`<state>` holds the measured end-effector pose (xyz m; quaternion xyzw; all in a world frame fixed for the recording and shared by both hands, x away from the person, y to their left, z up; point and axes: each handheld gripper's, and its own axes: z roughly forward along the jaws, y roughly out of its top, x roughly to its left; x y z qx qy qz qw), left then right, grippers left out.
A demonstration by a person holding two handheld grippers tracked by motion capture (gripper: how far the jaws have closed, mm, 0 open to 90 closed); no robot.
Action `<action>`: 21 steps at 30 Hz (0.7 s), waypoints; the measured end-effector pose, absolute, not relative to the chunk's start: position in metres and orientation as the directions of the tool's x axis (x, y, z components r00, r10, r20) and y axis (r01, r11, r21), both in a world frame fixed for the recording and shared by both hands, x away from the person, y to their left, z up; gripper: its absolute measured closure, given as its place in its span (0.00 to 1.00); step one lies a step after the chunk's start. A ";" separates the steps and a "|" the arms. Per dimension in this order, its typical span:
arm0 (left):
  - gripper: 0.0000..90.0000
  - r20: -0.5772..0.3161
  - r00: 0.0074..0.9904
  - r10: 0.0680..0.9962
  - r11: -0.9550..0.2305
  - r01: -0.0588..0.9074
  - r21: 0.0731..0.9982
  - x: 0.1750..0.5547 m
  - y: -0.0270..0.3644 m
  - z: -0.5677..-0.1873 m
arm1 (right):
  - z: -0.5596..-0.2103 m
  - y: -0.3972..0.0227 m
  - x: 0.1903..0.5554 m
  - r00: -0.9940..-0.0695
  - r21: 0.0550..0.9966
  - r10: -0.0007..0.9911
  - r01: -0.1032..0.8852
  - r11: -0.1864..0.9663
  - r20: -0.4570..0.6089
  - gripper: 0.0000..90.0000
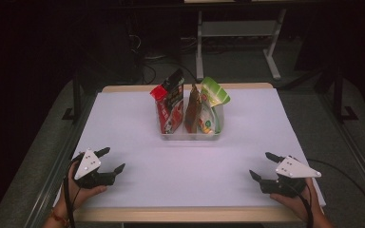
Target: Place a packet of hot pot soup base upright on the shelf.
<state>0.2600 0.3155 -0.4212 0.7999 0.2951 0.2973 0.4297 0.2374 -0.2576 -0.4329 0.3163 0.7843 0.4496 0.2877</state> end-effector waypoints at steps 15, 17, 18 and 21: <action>0.25 0.161 0.563 0.811 -0.351 0.247 0.903 0.248 0.350 -0.431 | -0.434 -0.275 0.242 -0.543 0.900 0.822 0.252 0.356 -0.172 0.21; 0.25 0.162 0.557 0.815 -0.352 0.253 0.901 0.248 0.355 -0.432 | -0.434 -0.276 0.243 -0.533 0.901 0.828 0.253 0.351 -0.174 0.21; 0.25 0.157 0.550 0.820 -0.346 0.258 0.902 0.248 0.356 -0.433 | -0.435 -0.277 0.244 -0.528 0.901 0.832 0.258 0.348 -0.170 0.21; 0.25 0.128 0.536 0.834 -0.315 0.273 0.909 0.246 0.362 -0.435 | -0.436 -0.280 0.246 -0.518 0.902 0.840 0.267 0.339 -0.162 0.20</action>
